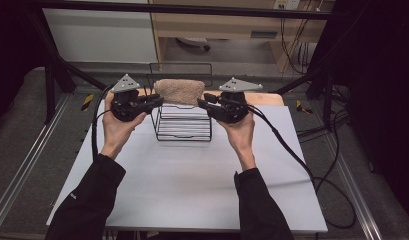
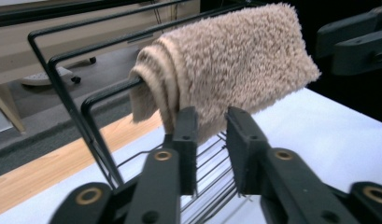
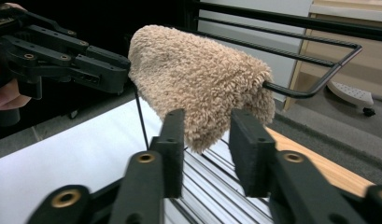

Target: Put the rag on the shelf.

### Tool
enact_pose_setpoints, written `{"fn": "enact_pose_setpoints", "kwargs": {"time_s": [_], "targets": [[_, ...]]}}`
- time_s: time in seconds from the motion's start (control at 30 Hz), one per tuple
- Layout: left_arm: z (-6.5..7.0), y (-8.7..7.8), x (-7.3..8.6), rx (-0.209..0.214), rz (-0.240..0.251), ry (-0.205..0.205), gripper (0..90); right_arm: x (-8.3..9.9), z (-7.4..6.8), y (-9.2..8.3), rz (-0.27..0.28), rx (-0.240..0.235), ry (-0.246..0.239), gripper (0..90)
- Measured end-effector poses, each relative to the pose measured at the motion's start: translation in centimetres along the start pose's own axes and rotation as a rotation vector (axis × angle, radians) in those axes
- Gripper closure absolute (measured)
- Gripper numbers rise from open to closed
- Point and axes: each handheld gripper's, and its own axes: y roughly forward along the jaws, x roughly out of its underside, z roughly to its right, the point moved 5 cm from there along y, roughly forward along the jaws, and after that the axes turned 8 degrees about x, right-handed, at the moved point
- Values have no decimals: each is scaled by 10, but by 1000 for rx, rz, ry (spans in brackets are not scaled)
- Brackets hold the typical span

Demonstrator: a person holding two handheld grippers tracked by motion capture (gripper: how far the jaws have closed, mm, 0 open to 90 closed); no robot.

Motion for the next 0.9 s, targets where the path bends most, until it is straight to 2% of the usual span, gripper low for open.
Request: {"fn": "enact_pose_setpoints", "kwargs": {"time_s": [0.17, 0.23, 0.47, 0.67, 0.9], "targets": [[0, -7, 10, 1, -27, -3, 615, 0, -1, -11, -16, -11, 0, 529], [1, -9, 15, 3, -40, 3, 585, 2, 1, -15, -18, -19, 14, 463], [3, -17, 36, 0, -67, 1, 459, 15, 11, -31, -33, -3, 34, 304], [5, -19, 60, 5, -79, -7, 369, 34, 21, -44, -61, -11, 68, 172], [8, -18, 93, 0, -119, -15, 236, 66, 35, -55, -101, -4, 86, 47]]}}
